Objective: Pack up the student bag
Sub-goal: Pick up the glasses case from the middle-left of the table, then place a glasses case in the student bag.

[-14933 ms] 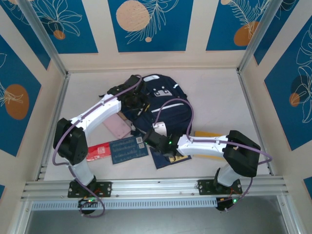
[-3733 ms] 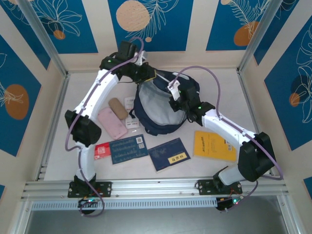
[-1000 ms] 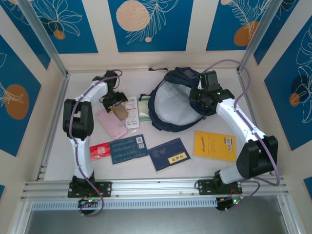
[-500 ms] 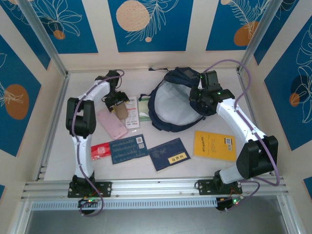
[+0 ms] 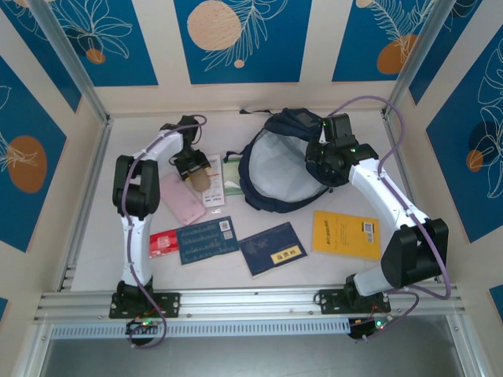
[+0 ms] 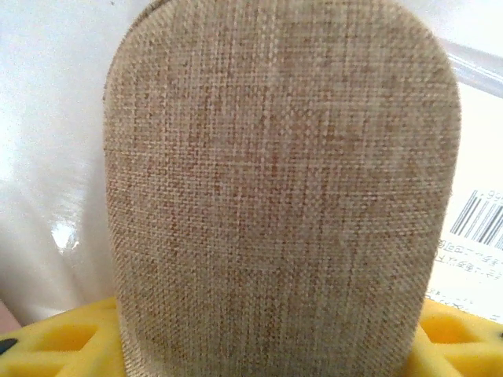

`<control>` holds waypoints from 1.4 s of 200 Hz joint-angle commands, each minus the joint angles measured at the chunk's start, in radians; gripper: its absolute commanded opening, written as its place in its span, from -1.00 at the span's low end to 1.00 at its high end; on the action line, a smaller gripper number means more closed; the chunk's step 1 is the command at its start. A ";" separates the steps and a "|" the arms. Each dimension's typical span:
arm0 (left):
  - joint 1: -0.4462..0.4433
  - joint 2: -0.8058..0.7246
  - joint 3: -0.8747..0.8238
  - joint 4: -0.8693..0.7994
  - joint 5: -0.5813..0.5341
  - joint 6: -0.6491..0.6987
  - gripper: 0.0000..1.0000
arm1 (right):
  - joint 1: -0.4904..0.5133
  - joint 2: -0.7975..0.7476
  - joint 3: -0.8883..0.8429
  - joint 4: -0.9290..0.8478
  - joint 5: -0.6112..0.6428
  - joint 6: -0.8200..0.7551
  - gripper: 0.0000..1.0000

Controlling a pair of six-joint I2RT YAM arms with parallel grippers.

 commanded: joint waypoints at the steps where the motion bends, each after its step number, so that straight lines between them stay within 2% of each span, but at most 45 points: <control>1: -0.017 0.022 0.002 -0.036 0.000 0.044 -0.11 | -0.014 -0.023 0.050 -0.034 -0.006 0.046 -1.00; 21: -0.018 -0.012 -0.008 -0.029 0.003 0.050 -0.37 | -0.019 -0.025 0.088 -0.060 -0.009 0.044 -1.00; 68: -0.017 -0.151 -0.027 -0.027 0.024 0.037 -0.42 | -0.028 -0.040 0.180 -0.113 -0.044 0.011 -1.00; 118: -0.025 -0.338 -0.030 -0.002 0.134 -0.019 -0.58 | -0.034 -0.067 0.212 -0.109 -0.104 -0.030 -1.00; 155: -0.103 -0.416 0.042 -0.005 0.192 -0.047 -0.60 | -0.035 -0.112 0.135 -0.034 -0.207 0.014 -1.00; 193: -0.236 -0.409 0.049 0.085 0.269 -0.144 -0.60 | -0.034 -0.135 0.091 0.021 -0.302 0.078 -1.00; 222: -0.328 -0.313 0.122 0.127 0.289 -0.164 -0.62 | -0.034 -0.163 0.033 0.083 -0.382 0.124 -1.00; 280: -0.385 -0.217 0.093 0.340 0.391 -0.293 -0.82 | -0.008 -0.196 -0.082 0.105 -0.438 0.141 -1.00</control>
